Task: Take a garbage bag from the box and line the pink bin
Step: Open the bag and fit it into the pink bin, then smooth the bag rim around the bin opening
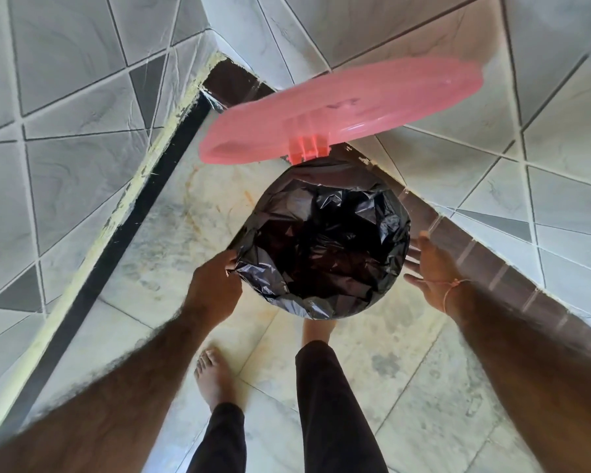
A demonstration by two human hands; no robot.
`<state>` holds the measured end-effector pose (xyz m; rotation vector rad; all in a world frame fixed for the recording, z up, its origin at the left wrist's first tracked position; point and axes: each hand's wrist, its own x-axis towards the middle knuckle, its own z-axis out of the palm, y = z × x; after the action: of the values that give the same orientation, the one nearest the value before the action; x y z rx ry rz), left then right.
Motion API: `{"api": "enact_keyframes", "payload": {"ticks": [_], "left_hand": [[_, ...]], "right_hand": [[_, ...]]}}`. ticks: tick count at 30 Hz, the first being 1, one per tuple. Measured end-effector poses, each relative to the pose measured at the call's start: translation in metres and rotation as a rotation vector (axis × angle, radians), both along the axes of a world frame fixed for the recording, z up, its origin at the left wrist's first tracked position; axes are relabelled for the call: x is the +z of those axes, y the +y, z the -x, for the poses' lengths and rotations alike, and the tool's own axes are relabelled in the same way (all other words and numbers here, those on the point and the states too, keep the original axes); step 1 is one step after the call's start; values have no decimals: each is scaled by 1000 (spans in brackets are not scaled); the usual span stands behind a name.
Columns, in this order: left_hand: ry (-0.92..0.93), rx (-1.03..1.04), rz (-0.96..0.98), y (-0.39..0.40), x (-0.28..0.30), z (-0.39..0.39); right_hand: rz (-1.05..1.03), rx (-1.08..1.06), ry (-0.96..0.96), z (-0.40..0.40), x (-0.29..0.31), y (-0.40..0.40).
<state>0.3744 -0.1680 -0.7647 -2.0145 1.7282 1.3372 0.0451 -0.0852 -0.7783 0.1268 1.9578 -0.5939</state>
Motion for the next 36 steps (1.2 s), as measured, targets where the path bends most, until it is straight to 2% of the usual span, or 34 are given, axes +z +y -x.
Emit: {"api": "enact_keyframes", "payload": {"ticks": [2,5,6,8,9,11,14,16,19,20,21,23,25,26,28,30,34,36], "left_hand": [[-20,56,-143,-7,-1,-1],[-107,-107,-295,-5,-2,-2],[-84,-106,-345,-2,-2,-2],[98,82,-461,4,3,-1],[173,208,-450,5,5,-3],[238,408,-285,0,8,-8],[263,583,-89,-18,32,-7],[385,709,-73,-41,54,4],[619,934,-124,-86,99,22],[675,966,-135,-96,113,28],[692,949,-141,-102,123,33],[599,774,-94,-101,136,43],[487,574,33,-87,138,52],[470,547,91,-75,137,56],[449,570,140,-47,127,57],[408,582,73,-17,109,56],[292,528,-25,30,79,57],[295,578,-39,43,70,58]], "right_hand": [[2,39,-18,-5,5,6],[-1,72,-88,-19,15,12],[-11,69,-110,-24,17,14],[-39,76,-165,-34,21,21],[-61,101,-192,-38,24,24],[-124,170,-195,-43,26,30],[-172,255,29,-36,40,26],[-42,163,59,-24,58,5],[321,-191,-66,-1,107,-47],[414,-246,-78,5,126,-64],[470,-245,-77,10,144,-79],[522,-147,-51,13,169,-97],[475,31,32,10,178,-103],[441,89,81,8,176,-100],[399,110,158,2,165,-84],[339,134,211,-1,141,-55],[166,376,162,-21,79,0],[93,429,245,-30,56,15]]}}
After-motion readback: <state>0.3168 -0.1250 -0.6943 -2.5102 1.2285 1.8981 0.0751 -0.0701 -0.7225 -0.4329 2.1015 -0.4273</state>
